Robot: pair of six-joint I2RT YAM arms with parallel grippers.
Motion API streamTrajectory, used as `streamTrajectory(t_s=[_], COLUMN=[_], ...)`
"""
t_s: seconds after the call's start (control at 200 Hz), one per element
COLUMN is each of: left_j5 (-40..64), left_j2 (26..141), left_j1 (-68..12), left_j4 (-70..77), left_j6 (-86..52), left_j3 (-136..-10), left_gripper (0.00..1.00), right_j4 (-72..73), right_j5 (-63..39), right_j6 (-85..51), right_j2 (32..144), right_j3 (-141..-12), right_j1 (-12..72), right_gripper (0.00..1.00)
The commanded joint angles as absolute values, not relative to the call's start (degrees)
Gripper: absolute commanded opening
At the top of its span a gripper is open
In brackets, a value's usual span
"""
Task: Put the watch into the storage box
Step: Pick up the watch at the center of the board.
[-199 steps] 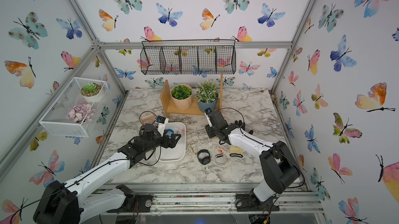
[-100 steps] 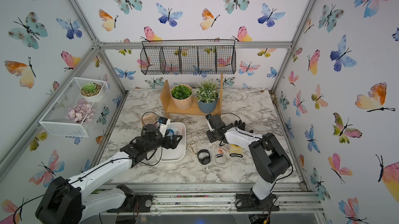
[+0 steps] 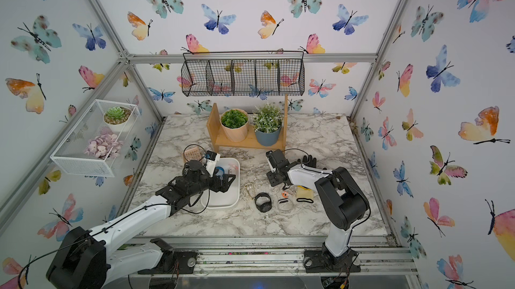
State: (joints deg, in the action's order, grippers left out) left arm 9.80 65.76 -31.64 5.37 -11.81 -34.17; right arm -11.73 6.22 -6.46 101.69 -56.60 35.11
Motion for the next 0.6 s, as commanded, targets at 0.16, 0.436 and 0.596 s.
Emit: streamTrajectory(t_s=[0.16, 0.436, 0.596], left_j5=[10.1, 9.8, 9.7], left_j2=[65.9, 65.8, 65.8], left_j1=[-32.0, -32.0, -32.0], left_j4=[6.1, 5.8, 5.6], left_j6=[-11.3, -11.3, -11.1], left_j3=[-33.8, -34.2, -34.3], left_gripper=[0.98, 0.99, 0.98], right_j4=[-11.2, -11.0, -10.6], right_j5=[6.8, 7.4, 7.5], right_j6=[-7.1, -7.0, -6.9], right_j2=[103.1, 103.7, 104.0], right_j3=[-56.2, -56.2, -56.2], right_j1=[34.5, 34.4, 34.3], right_gripper=[0.31, 0.24, 0.19])
